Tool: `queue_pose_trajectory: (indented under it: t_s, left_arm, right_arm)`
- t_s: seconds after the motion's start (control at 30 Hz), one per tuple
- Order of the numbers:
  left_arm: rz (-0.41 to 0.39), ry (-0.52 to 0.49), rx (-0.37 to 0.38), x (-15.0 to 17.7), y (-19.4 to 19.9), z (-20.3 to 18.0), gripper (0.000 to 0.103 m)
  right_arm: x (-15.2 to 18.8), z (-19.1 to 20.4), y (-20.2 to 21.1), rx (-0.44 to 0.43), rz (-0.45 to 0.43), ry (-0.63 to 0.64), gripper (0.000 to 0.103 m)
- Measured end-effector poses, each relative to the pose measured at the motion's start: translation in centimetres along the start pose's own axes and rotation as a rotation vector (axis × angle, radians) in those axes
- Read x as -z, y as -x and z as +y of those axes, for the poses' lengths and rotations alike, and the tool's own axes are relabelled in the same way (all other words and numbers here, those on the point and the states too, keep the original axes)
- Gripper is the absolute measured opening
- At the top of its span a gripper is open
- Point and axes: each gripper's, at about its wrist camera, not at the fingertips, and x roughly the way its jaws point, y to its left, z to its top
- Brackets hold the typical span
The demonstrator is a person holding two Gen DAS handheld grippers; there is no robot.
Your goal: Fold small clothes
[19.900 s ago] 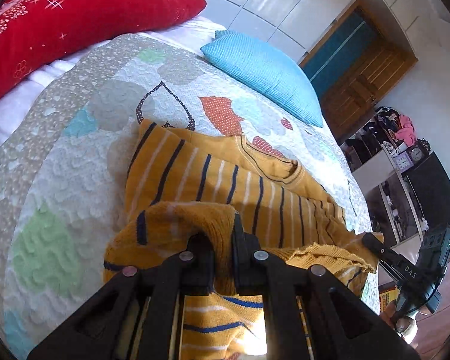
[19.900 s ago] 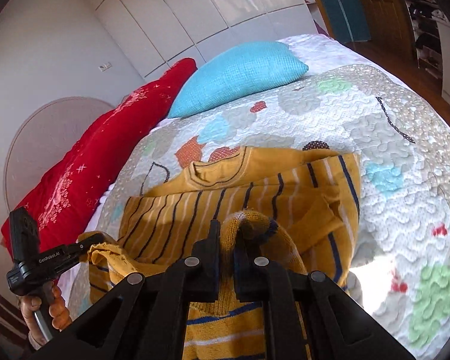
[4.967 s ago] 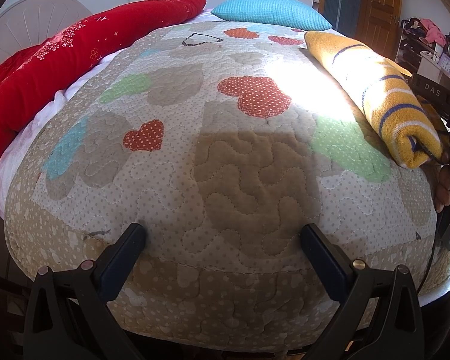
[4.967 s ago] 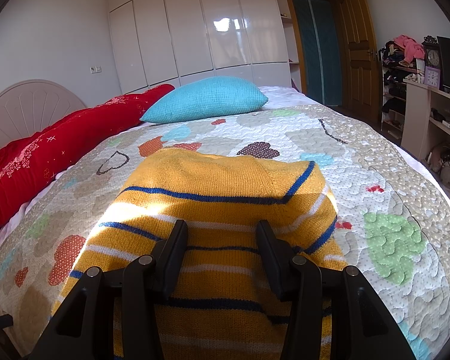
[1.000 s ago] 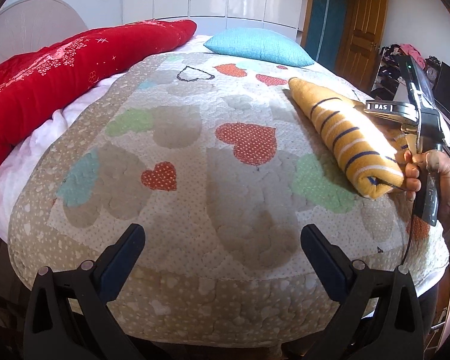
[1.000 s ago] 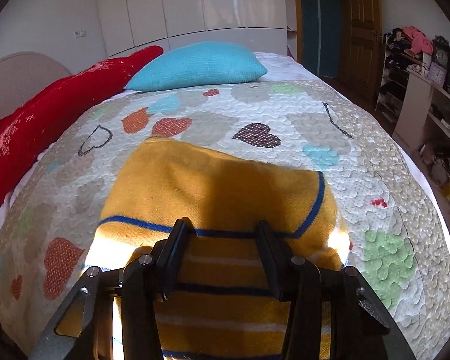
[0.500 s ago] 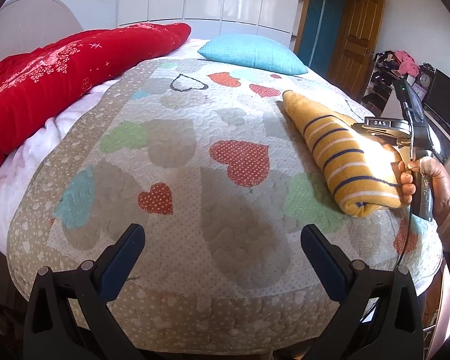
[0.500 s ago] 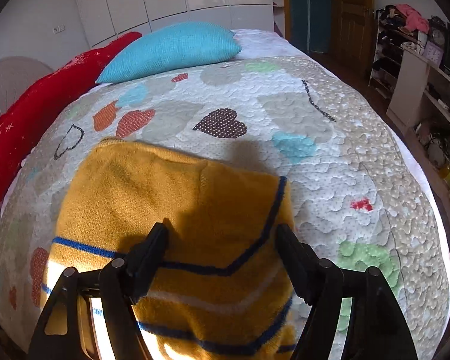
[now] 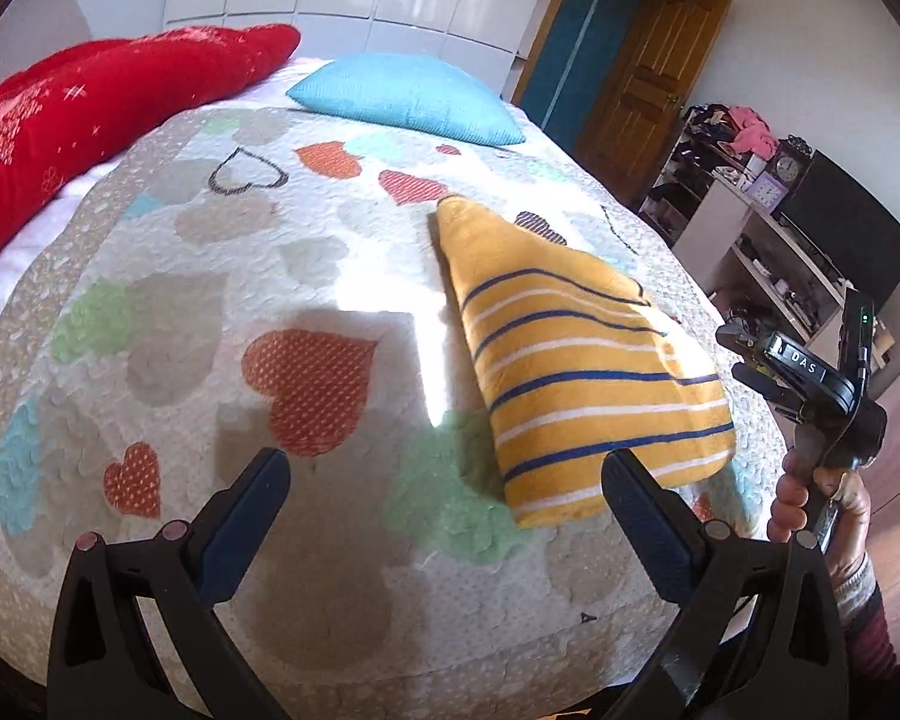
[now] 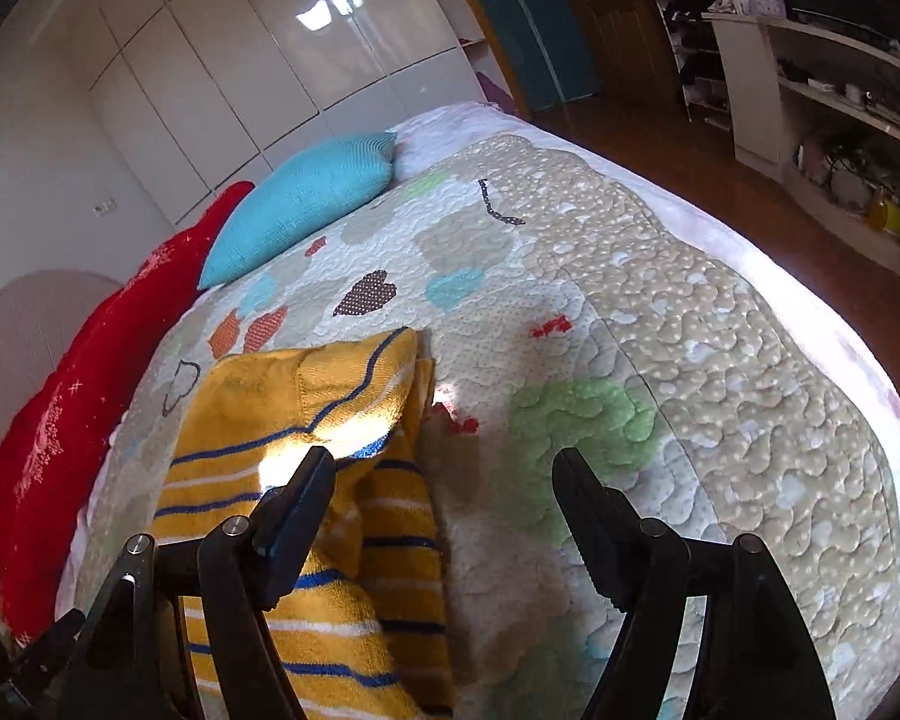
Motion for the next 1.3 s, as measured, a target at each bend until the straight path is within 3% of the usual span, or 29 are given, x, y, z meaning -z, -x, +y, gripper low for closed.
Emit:
queue_pose_trajectory:
  t_s: [0.13, 0.23, 0.43, 0.53, 0.57, 0.6, 0.63, 0.67, 0.73, 0.8, 0.87, 0.97, 1.0, 1.03, 1.07, 1.17, 1.23, 1.3]
  left_arm:
    - [-0.019, -0.071, -0.018, -0.9, -1.6, -1.8, 0.103]
    - [0.001, -0.023, 0.006, -2.5, -4.3, -0.7, 0.103]
    - [0.174, 0.110, 0.284, -5.9, -11.9, 1.0, 0.103]
    - [0.252, 0.167, 0.364, -6.6, -15.2, 0.3, 0.103]
    - [0.290, 0.180, 0.361, -6.5, -16.4, -0.2, 0.103]
    - [0.315, 0.184, 0.348, -6.2, -17.2, -0.5, 0.101]
    - [0.310, 0.183, 0.345, -6.3, -17.5, -0.9, 0.088]
    - [0.306, 0.178, 0.364, -6.6, -17.4, -1.3, 0.072]
    - [0.306, 0.160, 0.354, -7.9, -16.5, -2.1, 0.062]
    - [0.277, 0.104, 0.363, -9.5, -15.0, -3.0, 0.060]
    - [0.264, 0.081, 0.355, -10.6, -14.6, -3.5, 0.060]
    - [0.291, 0.105, 0.268, -9.9, -16.6, -2.7, 0.074]
    - [0.313, 0.118, 0.238, -9.1, -17.6, -2.2, 0.078]
    - [0.312, 0.148, 0.233, -8.3, -18.2, -1.4, 0.088]
    - [0.297, 0.189, 0.257, -7.6, -17.9, -0.2, 0.091]
    - [0.262, 0.233, 0.251, -7.0, -15.8, 0.8, 0.091]
    - [0.196, 0.202, 0.211, -7.1, -13.2, 0.5, 0.090]
    - [0.111, 0.149, 0.157, -7.2, -10.2, -0.1, 0.090]
  right_arm:
    - [1.2, -1.0, -0.5, -0.035, 0.034, -0.024, 0.082]
    - [1.8, -2.1, -2.4, -0.082, 0.075, -0.079, 0.083]
    - [1.2, -1.9, -5.8, -0.192, 0.101, -0.136, 0.085]
    - [0.1, -0.7, -7.9, -0.218, 0.115, -0.133, 0.085]
    - [-0.3, -0.4, -8.7, -0.224, 0.120, -0.132, 0.082]
    - [-0.7, -0.1, -9.4, -0.243, 0.131, -0.138, 0.069]
    - [-1.0, 0.0, -10.1, -0.286, 0.157, -0.153, 0.057]
    - [-1.3, 0.1, -11.0, -0.352, 0.193, -0.184, 0.036]
    - [-2.0, 0.7, -11.0, -0.383, 0.216, -0.209, 0.034]
    - [-3.2, 2.0, -9.9, -0.400, 0.193, -0.136, 0.032]
    - [-3.9, 2.8, -8.8, -0.378, 0.151, -0.079, 0.032]
    - [-3.9, 2.7, -8.9, -0.218, 0.105, -0.010, 0.035]
    - [-3.4, 2.2, -9.5, -0.144, 0.120, 0.000, 0.044]
    - [-2.9, 1.6, -10.2, -0.083, 0.145, 0.010, 0.050]
    - [-2.3, 0.8, -10.5, -0.042, 0.160, 0.015, 0.051]
    - [-1.3, 0.0, -8.9, -0.002, 0.134, 0.043, 0.050]
    - [-1.1, 0.3, -6.8, 0.040, 0.089, 0.072, 0.050]
    - [-1.3, 1.0, -4.2, 0.022, 0.022, 0.093, 0.050]
